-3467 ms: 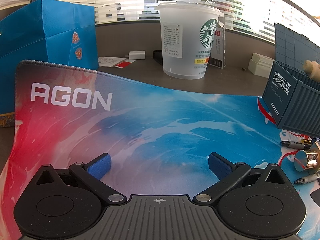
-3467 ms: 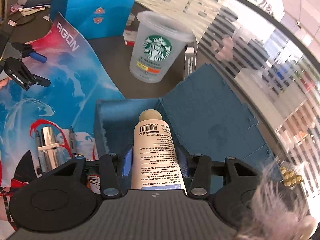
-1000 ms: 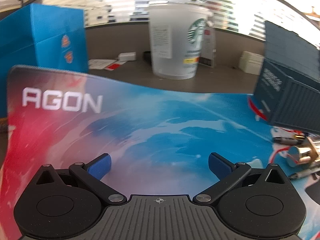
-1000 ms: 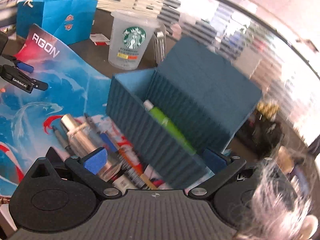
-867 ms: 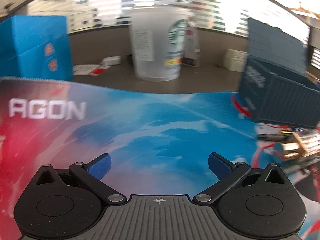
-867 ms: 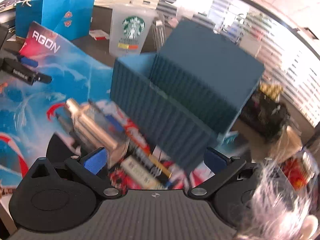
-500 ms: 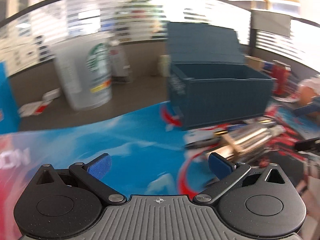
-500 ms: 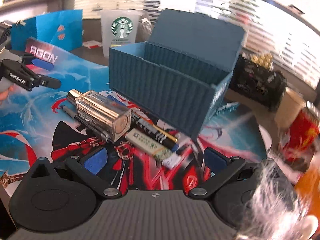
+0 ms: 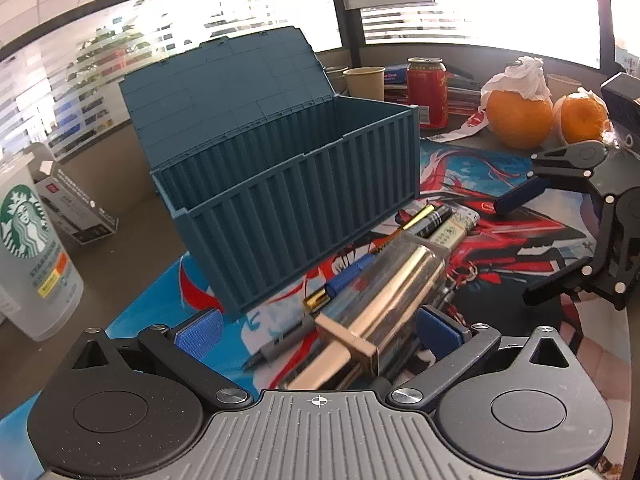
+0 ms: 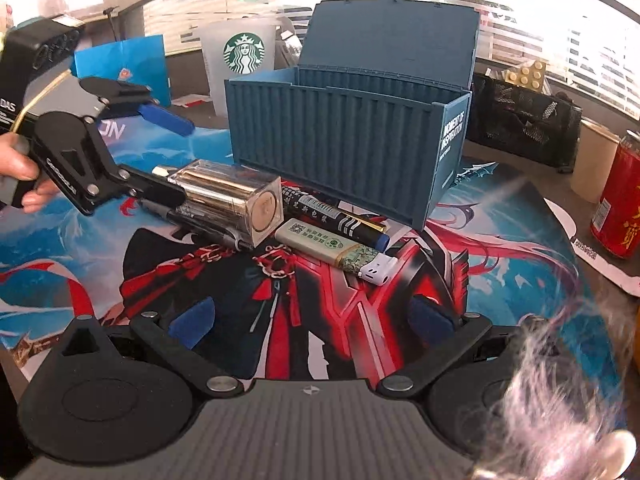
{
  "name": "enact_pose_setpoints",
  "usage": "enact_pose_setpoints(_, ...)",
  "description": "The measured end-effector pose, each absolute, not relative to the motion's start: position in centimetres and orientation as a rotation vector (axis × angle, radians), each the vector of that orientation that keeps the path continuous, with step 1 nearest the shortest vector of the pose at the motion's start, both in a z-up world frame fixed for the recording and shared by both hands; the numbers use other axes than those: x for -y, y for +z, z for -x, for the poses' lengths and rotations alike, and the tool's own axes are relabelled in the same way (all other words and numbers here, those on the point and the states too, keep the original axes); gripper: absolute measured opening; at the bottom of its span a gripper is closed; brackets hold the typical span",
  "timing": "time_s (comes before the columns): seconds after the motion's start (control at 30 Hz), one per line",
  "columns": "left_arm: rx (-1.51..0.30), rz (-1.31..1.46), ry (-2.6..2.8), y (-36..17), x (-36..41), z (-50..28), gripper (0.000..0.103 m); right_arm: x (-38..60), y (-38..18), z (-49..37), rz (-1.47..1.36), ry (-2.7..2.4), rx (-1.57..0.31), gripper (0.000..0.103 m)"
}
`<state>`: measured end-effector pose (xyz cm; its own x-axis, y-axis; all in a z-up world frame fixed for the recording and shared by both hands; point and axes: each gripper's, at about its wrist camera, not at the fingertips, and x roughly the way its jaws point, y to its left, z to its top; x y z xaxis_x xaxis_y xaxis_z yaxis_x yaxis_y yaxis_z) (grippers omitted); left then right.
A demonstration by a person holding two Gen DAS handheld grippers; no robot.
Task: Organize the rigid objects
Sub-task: 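Withdraw the right tool while moving the left tool toward the glass cylinder bottle, then grasp the clear glass cylinder bottle with the left tool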
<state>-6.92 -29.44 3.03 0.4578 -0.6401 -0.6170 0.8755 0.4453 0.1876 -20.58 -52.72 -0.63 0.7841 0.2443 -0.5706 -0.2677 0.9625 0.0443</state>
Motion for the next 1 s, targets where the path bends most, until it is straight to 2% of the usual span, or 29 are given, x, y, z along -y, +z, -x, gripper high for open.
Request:
enact_pose_setpoints(0.47,-0.543,-0.610,-1.183,2.0,30.8,5.9,0.101,53.5,-0.6,20.5,-0.012,0.292,-0.602,0.103)
enact_pose_setpoints(0.53,-0.536,-0.607,-1.176,2.1,30.9,5.9,0.092,53.6,-0.6,20.5,-0.016,0.293,-0.602,0.103)
enact_pose_setpoints(0.67,-0.535,-0.639,-1.200,1.9,31.3,6.4,0.087,53.7,-0.6,20.5,-0.023,0.296,-0.600,0.103)
enact_pose_setpoints(0.8,-0.533,-0.675,-1.233,1.7,31.4,7.0,0.073,53.8,-0.6,20.5,-0.032,0.298,-0.599,0.103)
enact_pose_setpoints(0.93,-0.549,-0.635,-1.250,2.0,31.3,6.3,0.070,54.0,-0.6,20.5,-0.048,0.302,-0.596,0.103)
enact_pose_setpoints(1.0,-0.580,-0.579,-1.261,2.3,31.1,5.4,0.062,54.0,-0.6,20.5,-0.052,0.303,-0.595,0.103)
